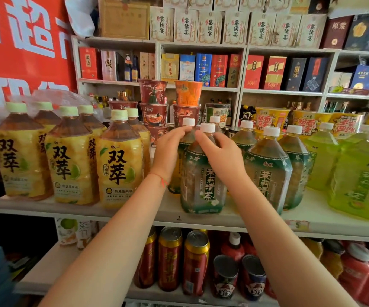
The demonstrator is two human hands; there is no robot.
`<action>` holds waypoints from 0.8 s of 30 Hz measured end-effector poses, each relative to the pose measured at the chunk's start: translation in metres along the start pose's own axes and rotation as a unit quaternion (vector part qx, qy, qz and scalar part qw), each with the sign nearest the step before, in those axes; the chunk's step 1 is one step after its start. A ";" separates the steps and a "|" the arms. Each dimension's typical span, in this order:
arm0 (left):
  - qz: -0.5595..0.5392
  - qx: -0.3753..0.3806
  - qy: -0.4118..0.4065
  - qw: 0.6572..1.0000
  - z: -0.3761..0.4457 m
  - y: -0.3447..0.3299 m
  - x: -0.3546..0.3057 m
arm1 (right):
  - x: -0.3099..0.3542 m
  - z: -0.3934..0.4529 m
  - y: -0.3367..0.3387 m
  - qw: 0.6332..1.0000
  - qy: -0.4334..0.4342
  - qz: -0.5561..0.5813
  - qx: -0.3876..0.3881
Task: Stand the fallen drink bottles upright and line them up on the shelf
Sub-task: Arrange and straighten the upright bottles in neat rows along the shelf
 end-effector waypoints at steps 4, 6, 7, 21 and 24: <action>-0.053 -0.010 0.054 0.997 -0.016 0.005 0.022 | 0.005 -0.007 -0.008 0.999 -0.006 0.024 -0.029; -0.100 0.004 0.084 0.991 -0.024 0.008 0.031 | 0.007 -0.009 -0.021 0.999 -0.010 0.051 -0.012; -0.122 0.016 0.098 0.988 -0.028 0.009 0.033 | 0.008 -0.011 -0.026 0.998 -0.015 0.066 -0.010; -0.117 -0.006 0.188 0.975 -0.045 0.019 0.050 | -0.038 -0.050 -0.068 0.891 -0.295 0.345 -0.033; -0.104 -0.073 0.187 0.974 -0.047 0.029 0.045 | -0.036 -0.052 -0.068 0.894 -0.307 0.322 -0.046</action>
Point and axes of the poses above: each hand's wrist, its own z-axis towards the middle knuckle, its own y-axis out of the back of the hand, x = y × z, the point moved 8 cm from there along z, towards the middle knuckle, and after that the axes turned 12 degrees about y, right-handed, at the moved point
